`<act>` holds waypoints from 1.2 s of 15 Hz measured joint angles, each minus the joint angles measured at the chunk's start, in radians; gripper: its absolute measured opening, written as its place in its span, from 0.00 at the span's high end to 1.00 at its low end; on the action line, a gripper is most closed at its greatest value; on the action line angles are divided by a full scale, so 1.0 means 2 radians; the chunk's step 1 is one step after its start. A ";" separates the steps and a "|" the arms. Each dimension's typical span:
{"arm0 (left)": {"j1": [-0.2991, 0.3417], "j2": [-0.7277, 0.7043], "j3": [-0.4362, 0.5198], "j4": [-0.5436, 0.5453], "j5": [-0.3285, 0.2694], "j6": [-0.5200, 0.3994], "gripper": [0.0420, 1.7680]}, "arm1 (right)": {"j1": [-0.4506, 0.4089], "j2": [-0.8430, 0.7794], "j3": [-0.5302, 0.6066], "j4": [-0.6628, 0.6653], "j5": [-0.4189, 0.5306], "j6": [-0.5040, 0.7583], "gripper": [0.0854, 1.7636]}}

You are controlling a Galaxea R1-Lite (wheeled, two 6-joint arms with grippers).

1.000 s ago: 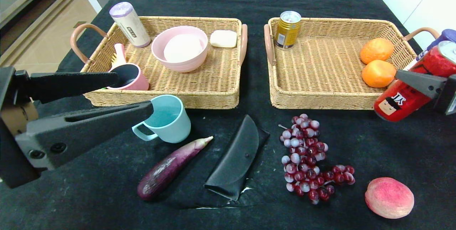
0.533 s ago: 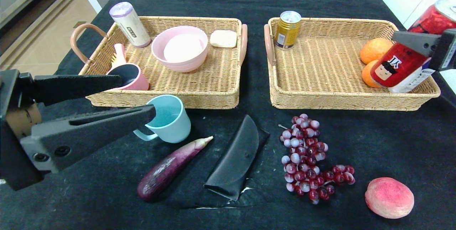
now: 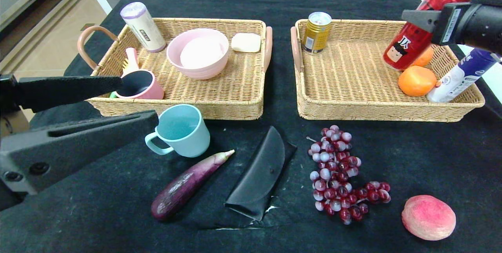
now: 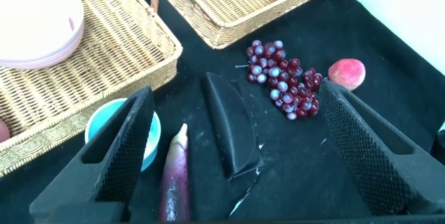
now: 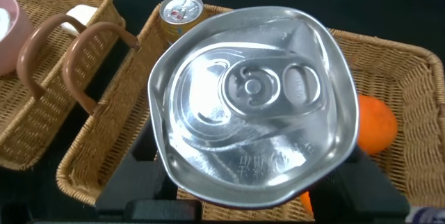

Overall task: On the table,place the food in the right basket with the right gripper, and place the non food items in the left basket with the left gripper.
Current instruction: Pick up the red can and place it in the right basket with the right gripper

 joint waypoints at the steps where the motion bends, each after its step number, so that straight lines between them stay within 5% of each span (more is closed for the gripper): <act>1: 0.000 0.000 0.000 0.000 0.000 0.000 0.03 | 0.003 0.013 -0.013 -0.001 -0.006 0.000 0.43; 18: 0.000 0.003 0.003 -0.001 0.001 0.001 0.03 | 0.007 0.190 -0.191 -0.003 -0.027 0.001 0.43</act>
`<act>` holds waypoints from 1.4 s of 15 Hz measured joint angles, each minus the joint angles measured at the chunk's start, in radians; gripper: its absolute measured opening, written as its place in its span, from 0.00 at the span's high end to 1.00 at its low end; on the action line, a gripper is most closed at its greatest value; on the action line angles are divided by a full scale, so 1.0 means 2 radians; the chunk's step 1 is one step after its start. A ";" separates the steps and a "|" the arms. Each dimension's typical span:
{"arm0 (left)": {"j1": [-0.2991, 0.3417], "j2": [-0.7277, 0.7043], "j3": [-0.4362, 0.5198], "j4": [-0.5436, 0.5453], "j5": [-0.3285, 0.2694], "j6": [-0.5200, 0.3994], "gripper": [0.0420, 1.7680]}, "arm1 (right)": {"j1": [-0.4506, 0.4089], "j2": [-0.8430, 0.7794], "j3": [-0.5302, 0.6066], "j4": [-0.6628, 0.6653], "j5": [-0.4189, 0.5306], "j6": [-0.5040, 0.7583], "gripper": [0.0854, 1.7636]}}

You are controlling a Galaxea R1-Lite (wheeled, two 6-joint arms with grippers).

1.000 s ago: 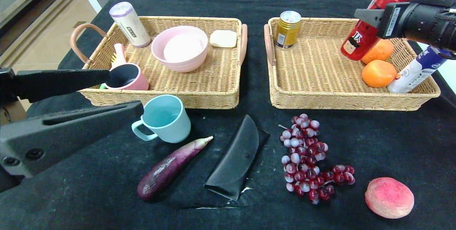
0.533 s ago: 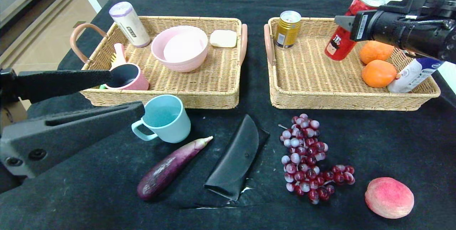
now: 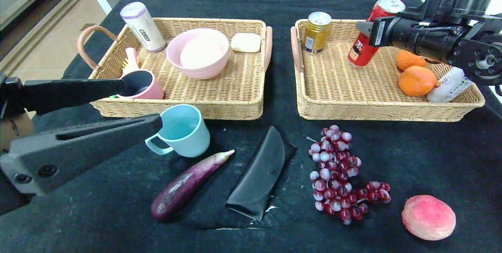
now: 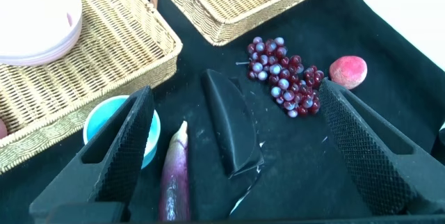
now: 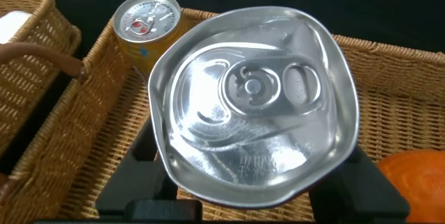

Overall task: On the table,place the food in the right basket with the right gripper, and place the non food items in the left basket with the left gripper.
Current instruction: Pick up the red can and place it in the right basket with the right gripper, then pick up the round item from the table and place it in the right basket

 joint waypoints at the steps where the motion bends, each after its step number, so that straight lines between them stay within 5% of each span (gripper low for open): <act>1: 0.000 0.000 0.000 0.000 0.000 0.000 0.03 | 0.000 0.004 -0.002 -0.001 -0.002 0.000 0.43; 9: 0.000 0.002 0.000 0.000 0.000 0.000 0.03 | 0.001 0.009 -0.005 -0.005 -0.003 0.000 0.19; 21: 0.000 0.003 -0.001 -0.001 0.000 0.000 0.03 | 0.009 -0.069 0.072 0.026 0.001 -0.010 0.07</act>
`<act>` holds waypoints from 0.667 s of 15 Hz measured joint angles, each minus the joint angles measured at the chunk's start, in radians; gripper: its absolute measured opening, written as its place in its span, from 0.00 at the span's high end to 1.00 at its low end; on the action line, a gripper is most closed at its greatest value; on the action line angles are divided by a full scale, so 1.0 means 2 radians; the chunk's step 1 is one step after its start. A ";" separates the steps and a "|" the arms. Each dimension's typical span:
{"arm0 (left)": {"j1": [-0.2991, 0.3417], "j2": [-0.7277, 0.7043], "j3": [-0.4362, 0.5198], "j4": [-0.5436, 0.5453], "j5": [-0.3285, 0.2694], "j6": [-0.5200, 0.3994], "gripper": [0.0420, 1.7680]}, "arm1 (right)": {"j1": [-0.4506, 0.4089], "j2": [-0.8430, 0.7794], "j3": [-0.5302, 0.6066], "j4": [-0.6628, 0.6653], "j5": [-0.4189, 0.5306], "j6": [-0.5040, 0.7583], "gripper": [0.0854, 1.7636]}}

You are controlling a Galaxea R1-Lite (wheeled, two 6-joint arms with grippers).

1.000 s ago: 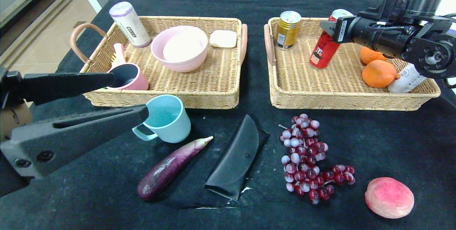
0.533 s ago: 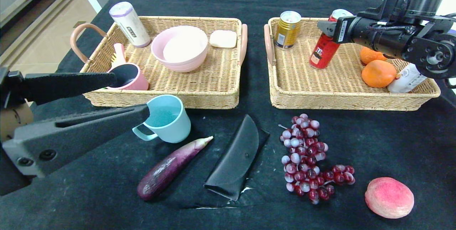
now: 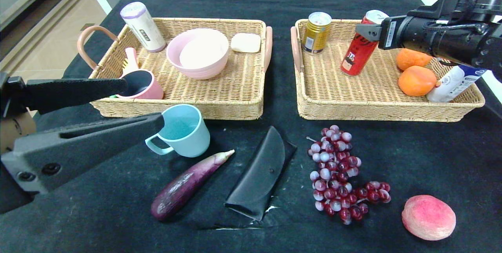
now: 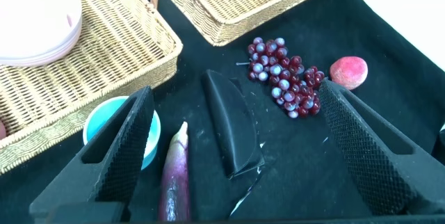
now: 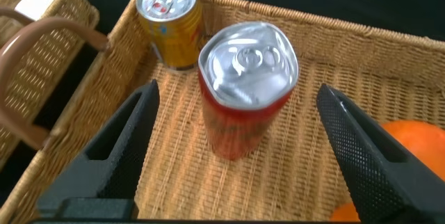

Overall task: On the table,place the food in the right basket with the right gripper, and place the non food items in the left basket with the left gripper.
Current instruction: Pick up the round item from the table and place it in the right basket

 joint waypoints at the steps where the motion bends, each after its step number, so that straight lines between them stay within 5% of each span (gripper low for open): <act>1: 0.000 0.000 0.000 0.001 0.000 0.000 0.03 | 0.000 -0.015 0.011 0.006 0.001 -0.001 0.06; 5: 0.000 -0.002 -0.001 0.001 0.001 0.000 0.03 | 0.000 -0.085 0.050 0.077 0.003 -0.007 0.05; 10: 0.000 -0.003 -0.001 0.002 0.000 0.000 0.03 | 0.000 -0.171 0.072 0.243 0.003 -0.034 0.04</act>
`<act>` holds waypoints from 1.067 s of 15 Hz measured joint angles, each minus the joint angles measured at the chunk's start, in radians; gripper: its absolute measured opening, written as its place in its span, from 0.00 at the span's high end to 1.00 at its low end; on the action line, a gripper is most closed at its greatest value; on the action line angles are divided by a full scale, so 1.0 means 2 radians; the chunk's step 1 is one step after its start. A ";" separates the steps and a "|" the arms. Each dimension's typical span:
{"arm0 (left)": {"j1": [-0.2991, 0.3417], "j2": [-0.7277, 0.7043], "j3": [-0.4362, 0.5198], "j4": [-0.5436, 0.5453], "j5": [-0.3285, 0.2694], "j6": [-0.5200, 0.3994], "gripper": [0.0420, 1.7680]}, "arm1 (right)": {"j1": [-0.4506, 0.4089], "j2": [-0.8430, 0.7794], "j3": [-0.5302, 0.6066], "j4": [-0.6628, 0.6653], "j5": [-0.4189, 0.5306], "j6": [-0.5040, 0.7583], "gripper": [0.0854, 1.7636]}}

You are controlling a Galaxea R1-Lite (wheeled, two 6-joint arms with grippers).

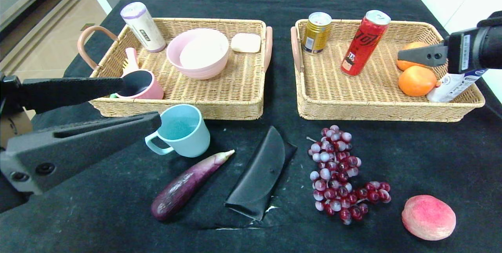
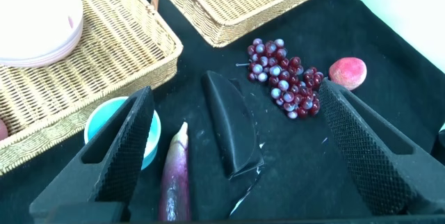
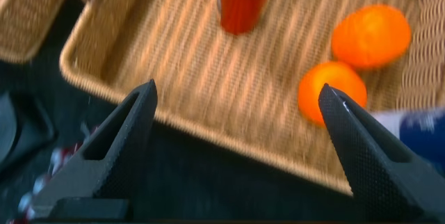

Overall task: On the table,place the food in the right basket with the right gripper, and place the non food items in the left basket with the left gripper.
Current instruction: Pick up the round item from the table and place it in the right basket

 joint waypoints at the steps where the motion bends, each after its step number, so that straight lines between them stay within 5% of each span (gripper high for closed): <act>1: 0.000 -0.001 0.000 0.000 0.000 0.000 0.03 | -0.001 -0.013 0.001 0.027 -0.001 0.000 0.04; 11: 0.000 -0.002 0.001 0.000 0.000 -0.001 0.03 | 0.001 -0.079 0.001 0.242 -0.004 -0.002 0.04; 16: 0.000 -0.002 0.002 0.001 0.000 -0.001 0.03 | 0.009 -0.089 0.037 0.277 -0.004 -0.011 0.04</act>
